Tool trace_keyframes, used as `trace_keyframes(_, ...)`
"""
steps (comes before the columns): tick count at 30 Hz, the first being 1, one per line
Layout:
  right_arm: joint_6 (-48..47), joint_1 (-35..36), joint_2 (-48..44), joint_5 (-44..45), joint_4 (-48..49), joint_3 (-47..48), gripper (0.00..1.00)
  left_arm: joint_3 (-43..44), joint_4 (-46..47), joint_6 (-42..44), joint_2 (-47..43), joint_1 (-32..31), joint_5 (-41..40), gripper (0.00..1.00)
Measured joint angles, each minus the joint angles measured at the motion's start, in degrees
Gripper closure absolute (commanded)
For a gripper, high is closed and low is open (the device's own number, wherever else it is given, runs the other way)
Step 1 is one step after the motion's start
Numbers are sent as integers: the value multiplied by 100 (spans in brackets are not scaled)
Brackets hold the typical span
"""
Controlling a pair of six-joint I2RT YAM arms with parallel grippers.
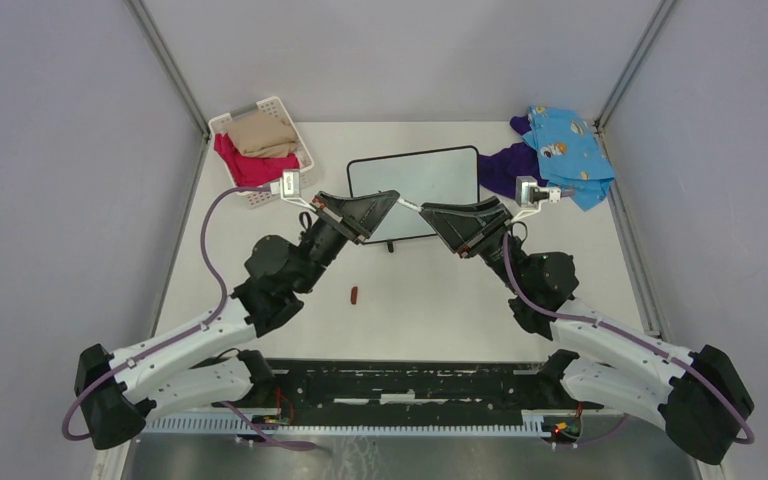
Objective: Write a sentence on the whiteboard
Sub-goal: Adjust the whiteboard marker.
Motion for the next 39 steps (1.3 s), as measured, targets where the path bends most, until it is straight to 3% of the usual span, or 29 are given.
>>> trace_keyframes(6,26,-24,-13,-11,-2,0,53,0,-105,72,-59,0,-13,98)
trace_keyframes(13,46,-33,-13,-35,-22,0,63,0,-125,74,-72,-2,-15,98)
trace_keyframes(25,48,-37,-9,-70,-70,7,65,0,-116,72,-66,-9,-17,98)
trace_keyframes(33,57,-48,20,-90,-118,7,81,35,-111,72,-24,-11,-15,98)
trace_keyframes(39,85,-48,20,-114,-111,15,75,44,-107,70,-17,-11,-17,98)
